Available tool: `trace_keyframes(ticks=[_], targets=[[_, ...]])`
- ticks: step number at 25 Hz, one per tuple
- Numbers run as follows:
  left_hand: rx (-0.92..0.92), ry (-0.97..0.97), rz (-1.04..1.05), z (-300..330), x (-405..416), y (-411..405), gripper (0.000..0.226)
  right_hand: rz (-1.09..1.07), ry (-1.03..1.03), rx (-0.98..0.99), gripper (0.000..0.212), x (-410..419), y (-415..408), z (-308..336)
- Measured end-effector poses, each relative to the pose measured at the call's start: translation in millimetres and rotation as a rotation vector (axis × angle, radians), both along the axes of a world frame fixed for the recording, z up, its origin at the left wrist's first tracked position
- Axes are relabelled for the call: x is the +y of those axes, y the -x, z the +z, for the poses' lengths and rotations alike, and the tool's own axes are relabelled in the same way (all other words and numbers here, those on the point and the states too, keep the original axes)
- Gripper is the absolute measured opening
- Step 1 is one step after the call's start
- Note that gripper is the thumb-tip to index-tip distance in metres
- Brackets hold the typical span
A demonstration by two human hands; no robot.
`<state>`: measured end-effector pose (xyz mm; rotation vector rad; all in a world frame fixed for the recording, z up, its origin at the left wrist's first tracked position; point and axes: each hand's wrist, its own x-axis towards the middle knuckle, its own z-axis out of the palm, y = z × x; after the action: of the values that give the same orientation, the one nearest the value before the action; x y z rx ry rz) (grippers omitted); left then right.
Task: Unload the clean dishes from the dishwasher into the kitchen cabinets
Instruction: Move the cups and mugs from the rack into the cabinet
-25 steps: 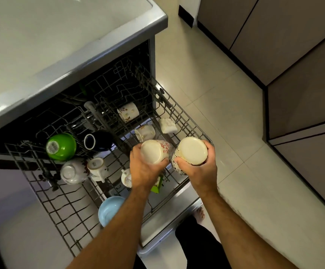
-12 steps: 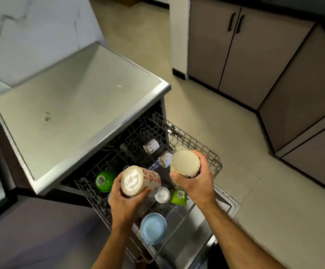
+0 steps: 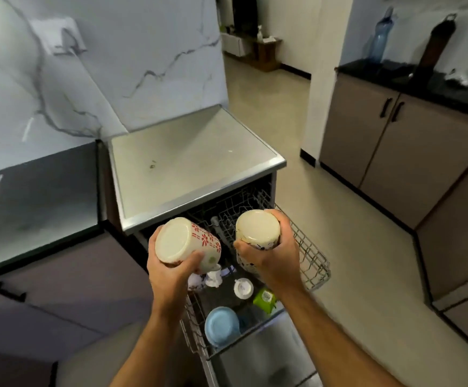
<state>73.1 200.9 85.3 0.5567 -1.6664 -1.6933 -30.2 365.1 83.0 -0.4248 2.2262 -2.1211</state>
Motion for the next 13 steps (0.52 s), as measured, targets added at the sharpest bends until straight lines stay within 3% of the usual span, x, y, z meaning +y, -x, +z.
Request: trace_keyframes(ticks=[7, 13], targets=[[-0.056, 0.189, 0.174, 43, -3, -83, 0.083, 0.205, -0.056, 0.051, 0.081, -28, -51, 33], [-0.076, 0.213, 0.368, 81, -69, -161, 0.083, 0.297, -0.067, 0.143, 0.076, -122, -109, 85]])
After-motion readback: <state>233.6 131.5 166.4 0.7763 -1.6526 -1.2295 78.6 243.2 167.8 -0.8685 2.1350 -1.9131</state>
